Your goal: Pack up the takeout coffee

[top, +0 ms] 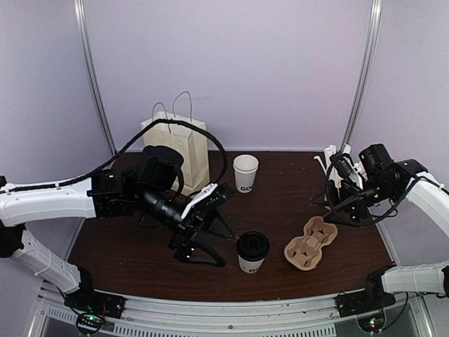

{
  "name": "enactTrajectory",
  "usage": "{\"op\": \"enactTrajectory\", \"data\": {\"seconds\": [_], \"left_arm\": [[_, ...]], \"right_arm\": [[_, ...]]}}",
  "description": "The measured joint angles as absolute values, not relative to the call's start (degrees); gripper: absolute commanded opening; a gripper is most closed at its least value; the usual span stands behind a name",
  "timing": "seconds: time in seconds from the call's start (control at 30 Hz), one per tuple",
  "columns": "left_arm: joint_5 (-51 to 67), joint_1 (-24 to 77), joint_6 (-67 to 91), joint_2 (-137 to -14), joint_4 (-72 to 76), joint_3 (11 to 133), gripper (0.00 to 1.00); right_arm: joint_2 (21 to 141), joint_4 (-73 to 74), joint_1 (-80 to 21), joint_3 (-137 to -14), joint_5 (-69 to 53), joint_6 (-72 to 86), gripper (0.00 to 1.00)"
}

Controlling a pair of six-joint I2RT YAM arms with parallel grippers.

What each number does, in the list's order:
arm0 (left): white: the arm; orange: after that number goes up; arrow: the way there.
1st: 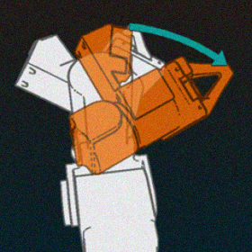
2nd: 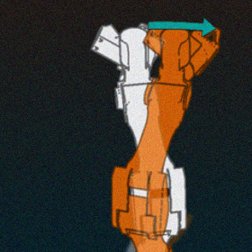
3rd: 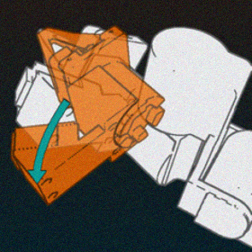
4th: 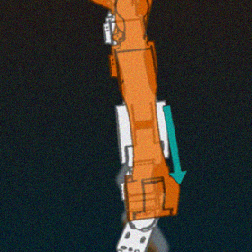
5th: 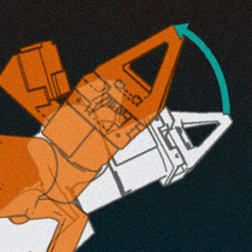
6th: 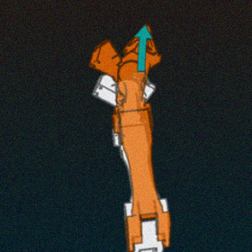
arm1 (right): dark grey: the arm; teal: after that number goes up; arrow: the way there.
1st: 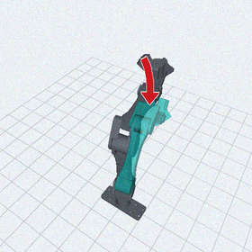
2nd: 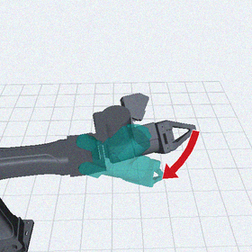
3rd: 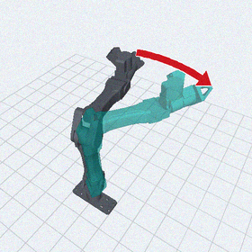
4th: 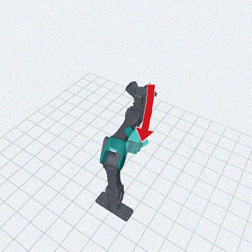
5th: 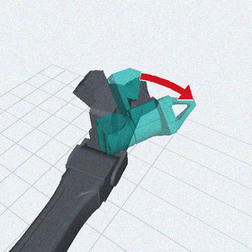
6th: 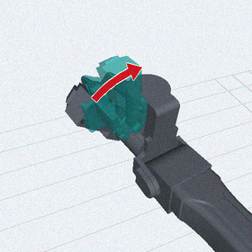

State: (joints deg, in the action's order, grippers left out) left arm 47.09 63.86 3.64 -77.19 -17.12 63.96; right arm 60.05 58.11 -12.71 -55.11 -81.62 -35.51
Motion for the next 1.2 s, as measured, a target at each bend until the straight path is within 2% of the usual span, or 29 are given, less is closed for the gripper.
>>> {"op": "enactTrajectory", "data": {"seconds": [0.33,0.47,0.53,0.67,0.83,1.03,1.2], "left_arm": [[54.19,66.48,4.64,-79.29,-18.13,67.13,0.81],[53.28,66.5,4.62,-79.99,-19.14,67.9,0.94],[48.21,66.63,4.47,-80.44,-21.08,68.93,0.97],[30.46,66.83,4.14,-83.7,-24.99,72.69,0.98],[14.26,67.79,3.7,-92.14,-25.71,76.01,0.98],[6.35,69.8,3.09,-99.66,-25.8,76.53,0.98],[4.34,69.95,2.48,-101.25,-25.61,76.88,0.98]], "right_arm": [[60.05,58.94,-12.71,-54.94,-82.21,-36.12,1.0],[60.05,59.0,-12.71,-54.68,-82.24,-36.12,1.0],[60.05,58.98,-12.71,-54.61,-82.21,-36.12,1.0],[60.05,58.89,-12.71,-54.02,-82.19,-36.07,1.0],[60.05,58.57,-12.71,-53.56,-81.97,-36.03,1.0],[60.01,58.39,-12.71,-53.08,-81.54,-36.03,1.0],[59.99,58.24,-12.71,-52.97,-81.14,-36.03,1.0]]}}
